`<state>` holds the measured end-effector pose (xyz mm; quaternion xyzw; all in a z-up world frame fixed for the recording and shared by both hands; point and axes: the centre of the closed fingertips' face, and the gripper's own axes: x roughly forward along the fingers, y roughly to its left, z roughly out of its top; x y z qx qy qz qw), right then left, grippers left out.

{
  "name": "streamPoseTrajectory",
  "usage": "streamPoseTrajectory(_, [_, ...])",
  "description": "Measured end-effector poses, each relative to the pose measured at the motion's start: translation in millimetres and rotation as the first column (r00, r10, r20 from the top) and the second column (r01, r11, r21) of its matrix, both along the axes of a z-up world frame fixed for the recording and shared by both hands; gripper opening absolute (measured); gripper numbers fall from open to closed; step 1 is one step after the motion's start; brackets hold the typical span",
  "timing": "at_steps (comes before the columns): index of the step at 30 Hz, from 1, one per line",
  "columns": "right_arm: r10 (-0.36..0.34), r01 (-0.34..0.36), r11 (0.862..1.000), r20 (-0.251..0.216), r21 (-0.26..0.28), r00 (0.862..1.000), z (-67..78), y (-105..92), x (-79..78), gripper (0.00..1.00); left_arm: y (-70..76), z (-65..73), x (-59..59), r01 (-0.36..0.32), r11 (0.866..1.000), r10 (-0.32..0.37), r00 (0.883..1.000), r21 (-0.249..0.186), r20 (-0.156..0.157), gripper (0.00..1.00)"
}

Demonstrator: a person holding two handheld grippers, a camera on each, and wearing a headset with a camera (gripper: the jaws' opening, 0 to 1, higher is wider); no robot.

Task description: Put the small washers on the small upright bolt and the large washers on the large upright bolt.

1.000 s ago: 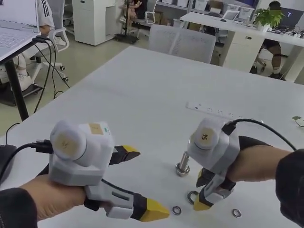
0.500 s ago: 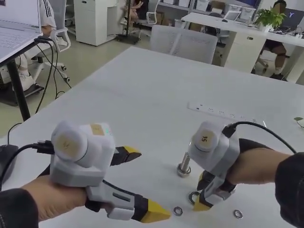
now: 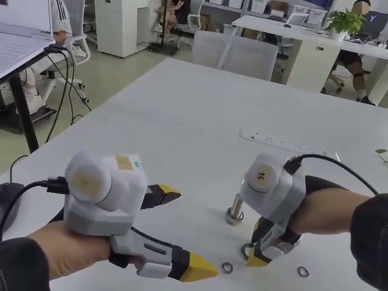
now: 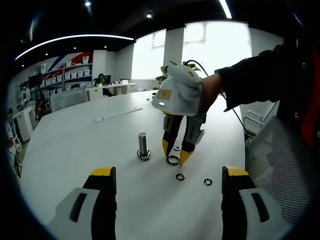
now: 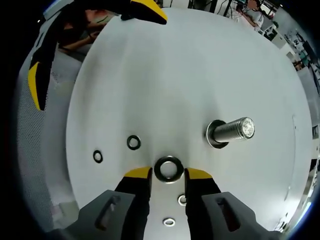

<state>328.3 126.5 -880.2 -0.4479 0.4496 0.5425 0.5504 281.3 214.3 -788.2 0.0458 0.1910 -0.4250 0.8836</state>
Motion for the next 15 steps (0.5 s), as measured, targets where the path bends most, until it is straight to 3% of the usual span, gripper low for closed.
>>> streamPoseTrajectory(15, [-0.009,0.009,1.0,-0.003,-0.001,1.0,0.1,0.7,0.9,0.25,0.1,-1.1,0.0,0.0,1.0,0.0,1.0,0.002,-0.003,0.87])
